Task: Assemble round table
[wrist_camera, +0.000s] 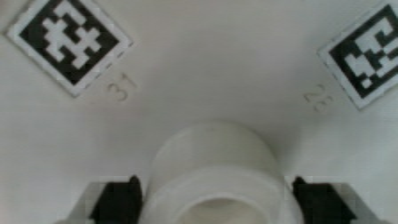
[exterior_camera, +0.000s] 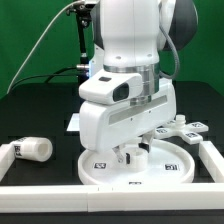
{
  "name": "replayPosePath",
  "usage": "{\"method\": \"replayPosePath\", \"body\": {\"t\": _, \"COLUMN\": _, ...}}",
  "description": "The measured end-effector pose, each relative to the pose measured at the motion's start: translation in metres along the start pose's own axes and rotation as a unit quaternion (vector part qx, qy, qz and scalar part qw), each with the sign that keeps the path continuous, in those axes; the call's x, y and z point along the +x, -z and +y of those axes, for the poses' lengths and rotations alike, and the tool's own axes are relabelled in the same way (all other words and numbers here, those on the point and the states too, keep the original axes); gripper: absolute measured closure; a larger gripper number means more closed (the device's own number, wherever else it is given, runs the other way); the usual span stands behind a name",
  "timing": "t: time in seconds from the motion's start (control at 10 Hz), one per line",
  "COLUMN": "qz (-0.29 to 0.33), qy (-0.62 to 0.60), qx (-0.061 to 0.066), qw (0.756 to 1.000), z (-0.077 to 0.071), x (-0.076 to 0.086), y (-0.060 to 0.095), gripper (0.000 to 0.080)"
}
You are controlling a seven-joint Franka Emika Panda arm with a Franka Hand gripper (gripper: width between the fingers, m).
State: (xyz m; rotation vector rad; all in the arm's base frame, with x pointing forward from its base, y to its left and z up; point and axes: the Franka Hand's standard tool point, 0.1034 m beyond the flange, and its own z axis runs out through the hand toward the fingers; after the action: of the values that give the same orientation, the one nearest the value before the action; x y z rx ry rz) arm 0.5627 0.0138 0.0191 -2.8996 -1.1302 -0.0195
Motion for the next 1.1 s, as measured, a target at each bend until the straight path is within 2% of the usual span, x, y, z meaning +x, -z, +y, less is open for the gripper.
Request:
{"method": "replayPosePath", "body": {"t": 0.6, "qz": -0.039, "qy": -0.027, "qx": 0.027, "qw": 0.999, "z": -0.012, "x": 0.014, "y": -0.002, "gripper": 0.0393}}
{"method": "replayPosePath", "body": {"t": 0.9, "qz": -0.051, "qy": -0.034, "qx": 0.035, "qw": 0.997, "z": -0.014, "x": 0.016, "y": -0.002, "gripper": 0.0392}}
{"method": "replayPosePath", "body": {"t": 1.1, "qz": -0.051, "qy": -0.034, "qx": 0.035, "qw": 0.997, "z": -0.014, "x": 0.016, "y": -0.001, "gripper": 0.0392}}
